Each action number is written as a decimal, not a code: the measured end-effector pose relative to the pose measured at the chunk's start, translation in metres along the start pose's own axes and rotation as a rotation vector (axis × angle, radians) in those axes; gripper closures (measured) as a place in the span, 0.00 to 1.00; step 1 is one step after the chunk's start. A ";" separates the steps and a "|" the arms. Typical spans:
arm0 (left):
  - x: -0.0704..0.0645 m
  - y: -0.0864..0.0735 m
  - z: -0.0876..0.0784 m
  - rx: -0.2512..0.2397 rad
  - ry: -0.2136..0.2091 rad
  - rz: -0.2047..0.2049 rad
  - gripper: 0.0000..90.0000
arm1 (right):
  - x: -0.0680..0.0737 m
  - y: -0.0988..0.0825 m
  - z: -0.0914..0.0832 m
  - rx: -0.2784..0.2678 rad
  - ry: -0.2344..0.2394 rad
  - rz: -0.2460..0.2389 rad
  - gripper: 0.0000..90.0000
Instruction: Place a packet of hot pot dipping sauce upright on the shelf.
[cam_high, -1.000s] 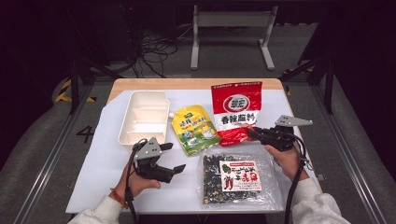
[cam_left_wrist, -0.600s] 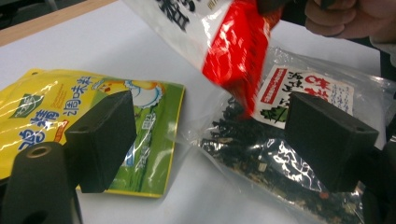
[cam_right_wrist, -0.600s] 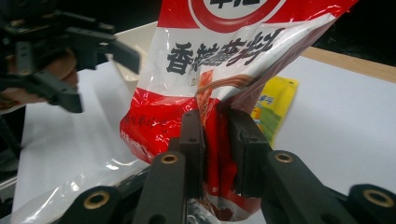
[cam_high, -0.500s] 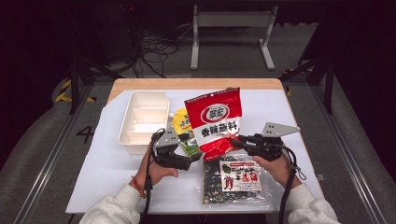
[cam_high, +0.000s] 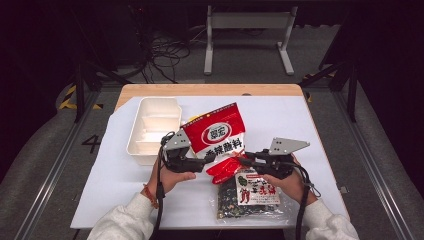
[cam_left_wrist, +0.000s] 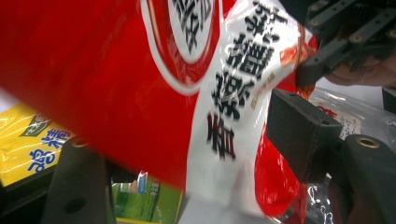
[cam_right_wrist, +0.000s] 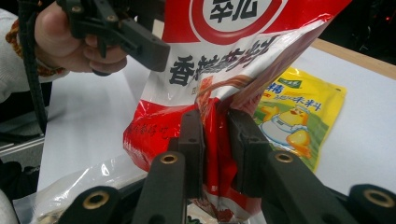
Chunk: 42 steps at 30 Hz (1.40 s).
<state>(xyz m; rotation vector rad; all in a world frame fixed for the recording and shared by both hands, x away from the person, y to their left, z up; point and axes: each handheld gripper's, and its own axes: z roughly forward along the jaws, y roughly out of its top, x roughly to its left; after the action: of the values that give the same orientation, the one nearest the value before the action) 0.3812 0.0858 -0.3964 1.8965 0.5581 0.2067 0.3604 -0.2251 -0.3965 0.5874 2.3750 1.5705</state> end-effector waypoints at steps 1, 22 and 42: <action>0.000 0.000 0.000 -0.003 -0.002 0.007 0.46 | 0.001 0.000 0.001 0.000 0.006 0.002 0.84; -0.001 0.014 -0.014 -0.049 0.013 0.112 1.00 | 0.005 0.001 0.014 0.004 -0.033 0.032 0.78; 0.018 0.044 -0.061 -0.104 0.067 0.156 1.00 | -0.007 -0.001 0.003 0.012 -0.096 0.123 0.39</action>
<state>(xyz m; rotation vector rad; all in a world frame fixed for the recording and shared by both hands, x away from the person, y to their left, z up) 0.3851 0.1323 -0.3341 1.8379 0.4352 0.3946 0.3680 -0.2265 -0.3988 0.8072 2.3186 1.5403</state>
